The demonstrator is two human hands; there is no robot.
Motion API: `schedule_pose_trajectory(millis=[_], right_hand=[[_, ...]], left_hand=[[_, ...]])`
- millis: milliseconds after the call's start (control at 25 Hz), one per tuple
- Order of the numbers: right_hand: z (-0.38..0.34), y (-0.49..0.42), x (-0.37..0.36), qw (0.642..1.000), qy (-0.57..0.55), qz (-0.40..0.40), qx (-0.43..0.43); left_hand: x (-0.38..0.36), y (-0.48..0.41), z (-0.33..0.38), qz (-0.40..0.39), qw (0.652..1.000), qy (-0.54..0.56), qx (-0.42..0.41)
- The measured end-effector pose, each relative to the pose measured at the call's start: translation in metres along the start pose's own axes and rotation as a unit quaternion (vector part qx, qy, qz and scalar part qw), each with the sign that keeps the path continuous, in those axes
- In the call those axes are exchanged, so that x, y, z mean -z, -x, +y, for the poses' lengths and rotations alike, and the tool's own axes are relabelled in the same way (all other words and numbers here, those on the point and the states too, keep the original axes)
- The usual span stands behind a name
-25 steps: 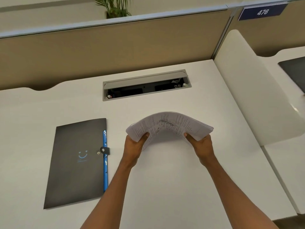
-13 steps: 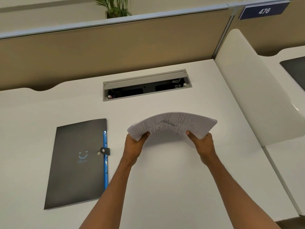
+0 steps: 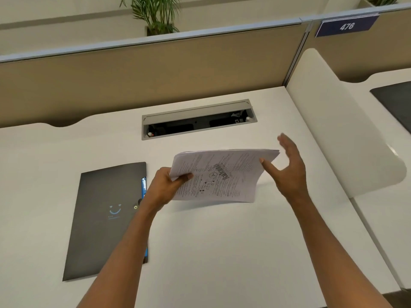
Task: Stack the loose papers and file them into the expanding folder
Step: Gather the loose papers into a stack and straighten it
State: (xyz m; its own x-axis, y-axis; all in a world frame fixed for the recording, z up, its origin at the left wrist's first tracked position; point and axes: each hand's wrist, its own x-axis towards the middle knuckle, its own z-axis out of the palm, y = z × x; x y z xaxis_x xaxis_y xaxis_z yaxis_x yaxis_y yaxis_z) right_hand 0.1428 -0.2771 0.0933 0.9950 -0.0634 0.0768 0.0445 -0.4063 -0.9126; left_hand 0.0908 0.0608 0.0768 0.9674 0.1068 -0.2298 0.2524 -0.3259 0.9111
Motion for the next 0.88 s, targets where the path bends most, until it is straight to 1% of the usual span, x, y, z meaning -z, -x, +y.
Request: schedule_pose_trajectory(millis=[40,80,120,200,280,320,400,480,520,600,640,680,720,800,840,880], right_hand=[[-0.014,-0.003,0.002,0.996,0.059,-0.031,0.053],[-0.029,-0.005,0.002,0.986,0.107,-0.08,0.095],[-0.043,-0.007,0.0,0.972,0.148,-0.137,0.119],[-0.064,-0.009,-0.008,0.94,0.213,-0.239,0.117],[-0.074,-0.011,-0.016,0.922,0.233,-0.295,0.091],[-0.075,-0.012,-0.018,0.922,0.224,-0.307,0.078],[-0.073,-0.011,-0.022,0.931,0.194,-0.304,0.062],[-0.068,-0.006,-0.021,0.945,0.144,-0.292,0.04],[-0.065,-0.003,-0.02,0.952,0.108,-0.285,0.026],[-0.058,0.005,-0.018,0.963,0.013,-0.269,-0.014],[-0.056,0.011,-0.018,0.964,-0.049,-0.258,-0.04],[-0.053,0.016,-0.021,0.961,-0.11,-0.243,-0.071],[-0.049,0.022,-0.026,0.955,-0.16,-0.229,-0.103],[-0.042,0.034,-0.04,0.939,-0.215,-0.217,-0.158],[-0.038,0.041,-0.049,0.932,-0.226,-0.218,-0.183],[-0.034,0.047,-0.057,0.926,-0.232,-0.22,-0.204]], left_hand=[[0.003,0.0,0.002,-0.002,1.0,-0.023,-0.005],[0.007,0.0,0.005,-0.005,0.998,-0.053,-0.016],[0.009,0.0,0.009,-0.014,0.995,-0.09,-0.031],[0.013,0.0,0.017,-0.04,0.985,-0.154,-0.066],[0.018,0.003,0.027,-0.054,0.98,-0.172,-0.089],[0.021,0.005,0.032,-0.06,0.979,-0.171,-0.098],[0.029,0.008,0.041,-0.073,0.978,-0.156,-0.118],[0.04,0.014,0.048,-0.081,0.985,-0.09,-0.124],[0.046,0.018,0.05,-0.069,0.989,-0.037,-0.126],[0.057,0.023,0.047,-0.015,0.988,0.103,-0.117],[0.06,0.025,0.041,0.004,0.98,0.177,-0.095],[0.06,0.028,0.034,0.001,0.968,0.242,-0.061],[0.056,0.031,0.024,-0.026,0.96,0.279,-0.025],[0.042,0.039,0.007,-0.104,0.954,0.28,0.03],[0.034,0.044,-0.001,-0.124,0.953,0.273,0.051],[0.027,0.048,-0.01,-0.121,0.952,0.272,0.07]])
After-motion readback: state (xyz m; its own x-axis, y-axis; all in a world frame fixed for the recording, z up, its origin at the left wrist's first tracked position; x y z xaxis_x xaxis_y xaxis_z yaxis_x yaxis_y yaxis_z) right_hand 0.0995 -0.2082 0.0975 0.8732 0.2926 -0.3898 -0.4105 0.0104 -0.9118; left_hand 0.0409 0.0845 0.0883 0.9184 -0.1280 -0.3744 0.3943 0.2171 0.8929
